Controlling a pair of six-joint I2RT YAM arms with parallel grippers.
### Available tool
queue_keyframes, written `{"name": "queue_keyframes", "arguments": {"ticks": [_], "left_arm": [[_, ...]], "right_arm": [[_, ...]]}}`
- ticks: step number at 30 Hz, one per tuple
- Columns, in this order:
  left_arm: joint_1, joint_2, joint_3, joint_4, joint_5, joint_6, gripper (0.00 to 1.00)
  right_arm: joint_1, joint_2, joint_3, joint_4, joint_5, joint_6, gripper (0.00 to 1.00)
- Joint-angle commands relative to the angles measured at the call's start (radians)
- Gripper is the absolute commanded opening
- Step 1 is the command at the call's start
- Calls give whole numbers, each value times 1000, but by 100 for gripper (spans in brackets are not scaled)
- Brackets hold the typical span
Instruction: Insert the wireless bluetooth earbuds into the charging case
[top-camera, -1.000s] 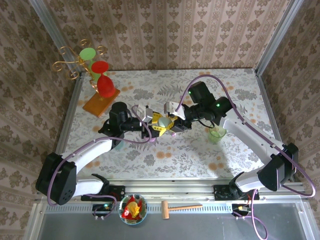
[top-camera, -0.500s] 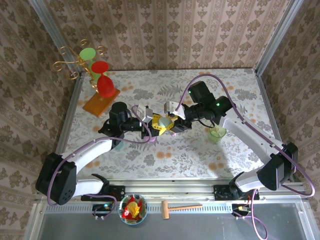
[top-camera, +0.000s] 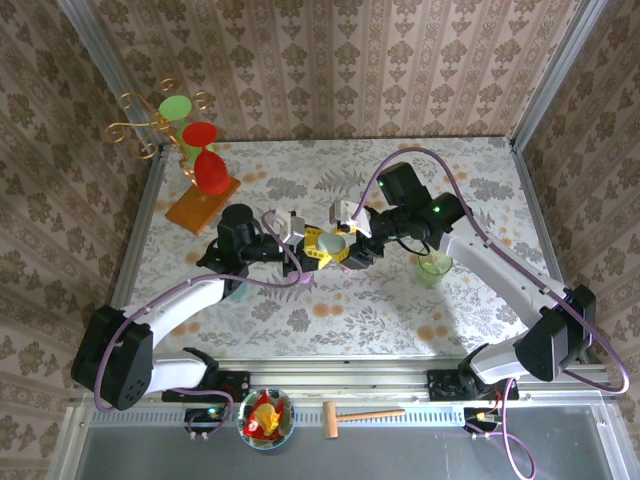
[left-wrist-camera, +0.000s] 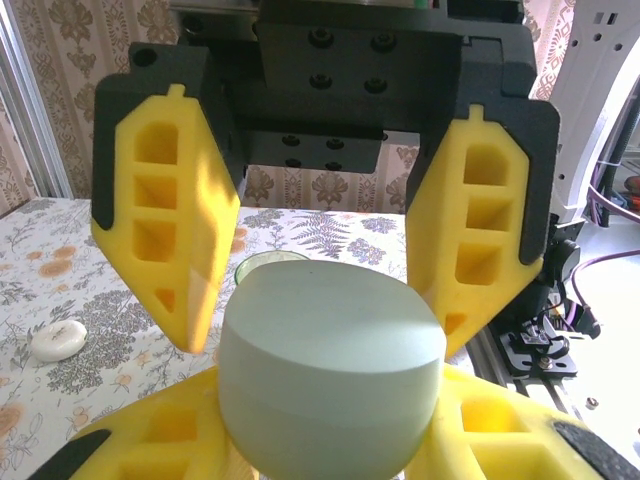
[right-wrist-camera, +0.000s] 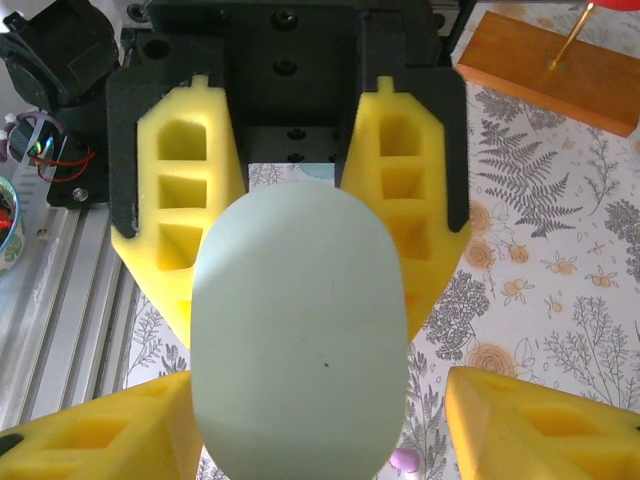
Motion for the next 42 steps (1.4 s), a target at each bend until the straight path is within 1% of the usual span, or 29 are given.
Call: {"name": "queue_keyframes", "arguments": {"ticks": [1,3,9,16,20,29,34,38,40,42], "left_arm": [[9,-4,-16,39,13,-9,31],[11,-4,-19,40,12,-8,31],[13,0,-25,51,14,-8,31],[15,6,-27,70,18,-25,31],[18,18,-22,87,15,-54,31],[21,22,-22,111,6,-78,31],[21,18,-18,113,9,-81,31],[21,20,-21,113,21,-68,31],[21,20,-23,112,27,-65,31],[21,21,-21,112,30,-61,31]], "right_arm": [[-11,-27,-12,17,1,35,64],[-17,-58,-10,23,-1,49,65],[-31,-64,-6,25,-16,77,65],[-43,-62,-2,55,13,129,65],[-39,-58,-12,42,-36,80,67],[-21,8,9,72,-21,91,70],[-20,23,21,59,1,87,70],[-20,10,19,70,20,114,70],[-23,3,22,67,16,131,66],[-29,-1,30,47,8,132,65]]}}
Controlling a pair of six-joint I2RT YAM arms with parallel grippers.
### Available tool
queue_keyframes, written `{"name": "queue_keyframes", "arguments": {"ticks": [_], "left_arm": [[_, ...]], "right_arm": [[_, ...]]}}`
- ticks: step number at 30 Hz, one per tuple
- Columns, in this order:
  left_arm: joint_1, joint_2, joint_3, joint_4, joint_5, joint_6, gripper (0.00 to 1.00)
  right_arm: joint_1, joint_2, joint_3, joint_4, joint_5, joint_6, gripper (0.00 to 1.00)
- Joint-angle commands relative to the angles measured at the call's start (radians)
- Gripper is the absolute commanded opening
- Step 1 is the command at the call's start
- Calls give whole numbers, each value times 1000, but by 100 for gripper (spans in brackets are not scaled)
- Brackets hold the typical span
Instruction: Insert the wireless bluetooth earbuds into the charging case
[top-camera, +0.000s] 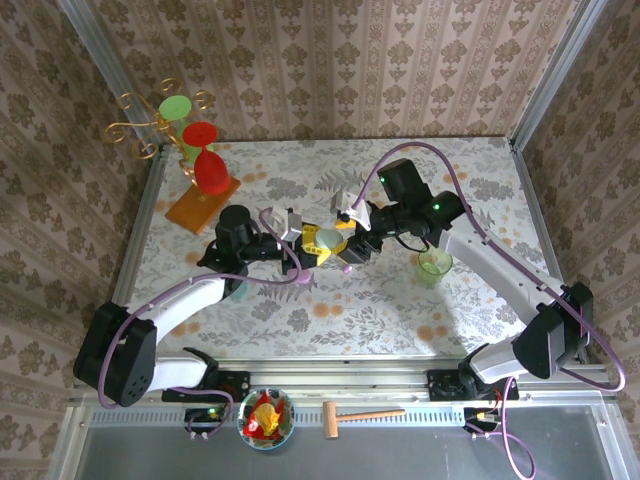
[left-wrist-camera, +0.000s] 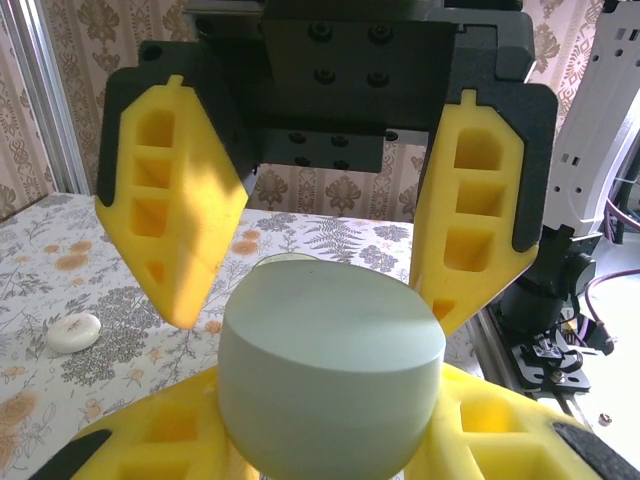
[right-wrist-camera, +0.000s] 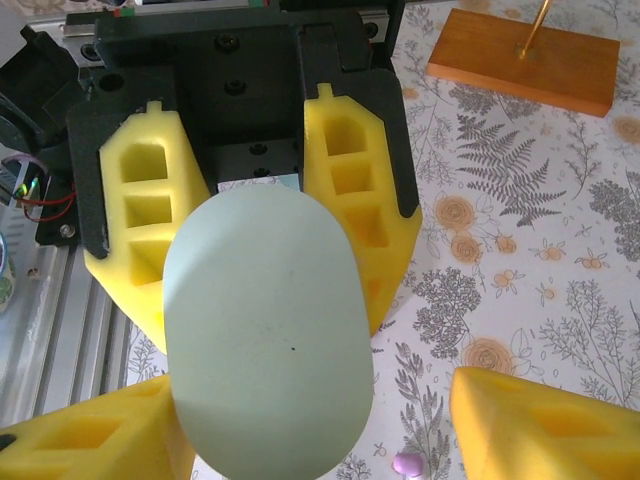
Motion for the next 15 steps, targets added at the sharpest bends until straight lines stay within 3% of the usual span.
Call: {"name": "queue_keyframes", "arguments": {"ticks": [1,15], "left_arm": [[2,2,-3,32,39,3,31],[1,4,-4,18,48,17,31]], "right_arm": [[-8,-18,30,-9,8,23,64],[-32,-35,21,19,19,62,64]]}}
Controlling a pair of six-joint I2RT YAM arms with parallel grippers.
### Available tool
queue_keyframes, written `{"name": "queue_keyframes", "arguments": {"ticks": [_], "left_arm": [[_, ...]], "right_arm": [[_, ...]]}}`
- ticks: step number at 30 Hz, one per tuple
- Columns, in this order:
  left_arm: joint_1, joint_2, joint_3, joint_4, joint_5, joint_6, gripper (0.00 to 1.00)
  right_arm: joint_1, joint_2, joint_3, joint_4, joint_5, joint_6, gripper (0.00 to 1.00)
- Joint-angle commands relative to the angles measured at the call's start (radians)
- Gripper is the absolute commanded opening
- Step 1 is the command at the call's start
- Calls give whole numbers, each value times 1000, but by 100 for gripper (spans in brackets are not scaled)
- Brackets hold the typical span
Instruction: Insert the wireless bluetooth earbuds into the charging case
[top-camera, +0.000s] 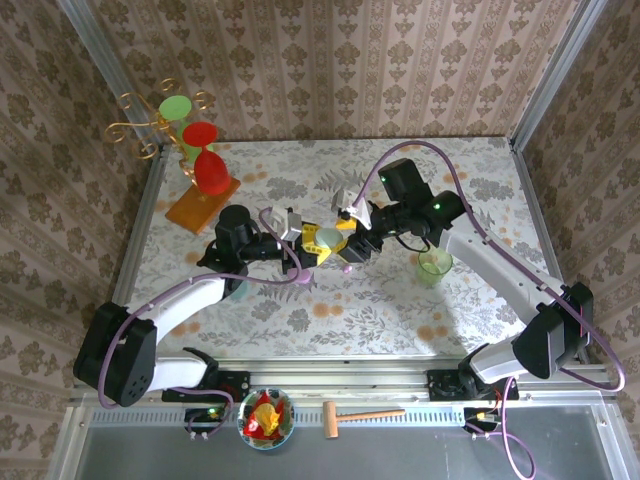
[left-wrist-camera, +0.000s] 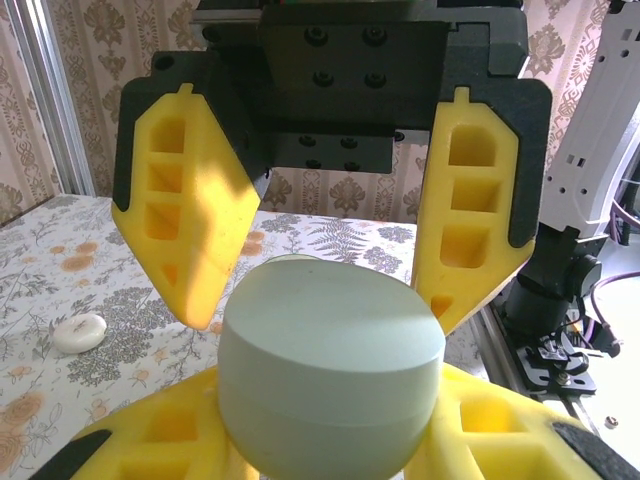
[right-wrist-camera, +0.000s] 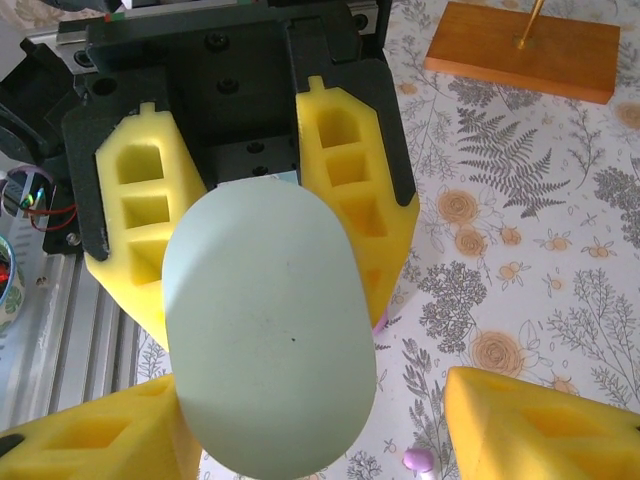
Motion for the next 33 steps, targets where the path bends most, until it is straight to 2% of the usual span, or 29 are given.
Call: {"name": "queue_keyframes", "arguments": {"ticks": [1,12,21,33], "left_arm": [[-1,3,-5,12,57,18,30],[1,10,-7,12,62,22,31],[1,11,-10,14,61,24,31],[1,14,-18,26,63,24,30]], "right_arm": [[-24,-34,22,23,23,25,64],[-29,-34,19,43,24,40,71],[-41,-42,18,56,19,53,66],[-59,-42,0,122,56,94,69]]}}
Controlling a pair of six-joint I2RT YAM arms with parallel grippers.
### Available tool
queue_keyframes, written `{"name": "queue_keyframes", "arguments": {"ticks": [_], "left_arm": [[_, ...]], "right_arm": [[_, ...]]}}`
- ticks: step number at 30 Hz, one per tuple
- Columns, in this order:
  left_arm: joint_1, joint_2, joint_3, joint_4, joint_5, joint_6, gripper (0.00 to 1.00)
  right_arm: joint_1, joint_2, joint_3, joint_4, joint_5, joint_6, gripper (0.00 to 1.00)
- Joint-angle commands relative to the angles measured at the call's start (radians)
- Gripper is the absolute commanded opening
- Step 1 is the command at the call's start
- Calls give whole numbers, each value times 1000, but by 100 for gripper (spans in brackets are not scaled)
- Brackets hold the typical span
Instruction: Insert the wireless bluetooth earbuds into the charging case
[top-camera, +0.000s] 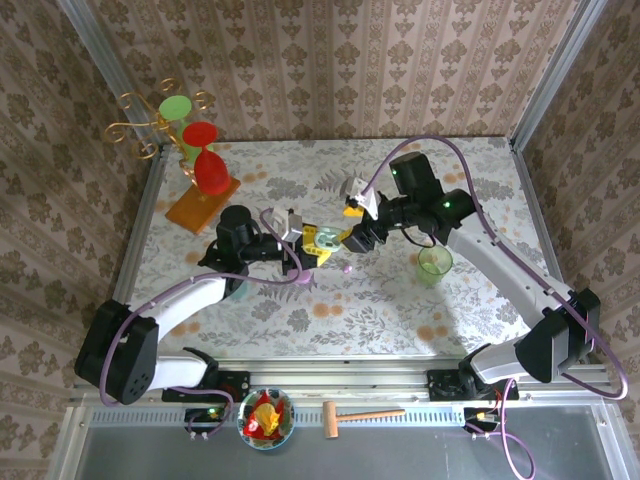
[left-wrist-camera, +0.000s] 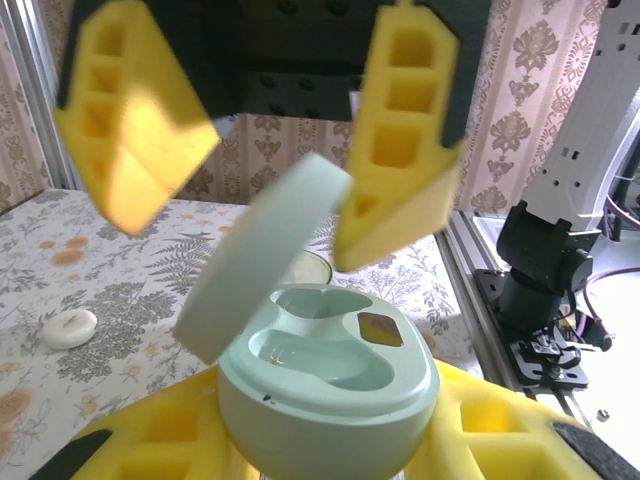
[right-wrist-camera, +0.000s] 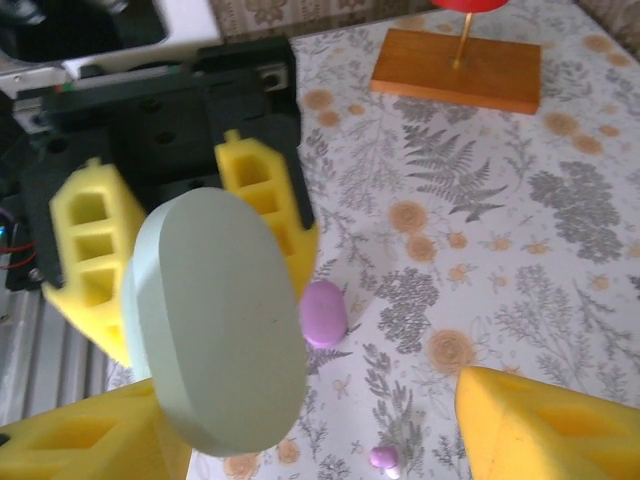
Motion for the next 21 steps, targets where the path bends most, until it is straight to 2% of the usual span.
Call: {"name": "queue_keyframes", "arguments": {"ticks": [1,9,15,21], "left_arm": [[-3,1,-12,29,42,19,30],[-1,2,-19,52,42,8,31],[6,2,-27,82,39,-8,31],[31,27,-50,202,-1,-62,31]], "right_arm": [[-12,-14,0,68,37,38,69],[-14,-55,-14,93,29,46,72],[-15,-80,-26,119,84,79,76],[-17,-121,-47,143,49,167,77]]}}
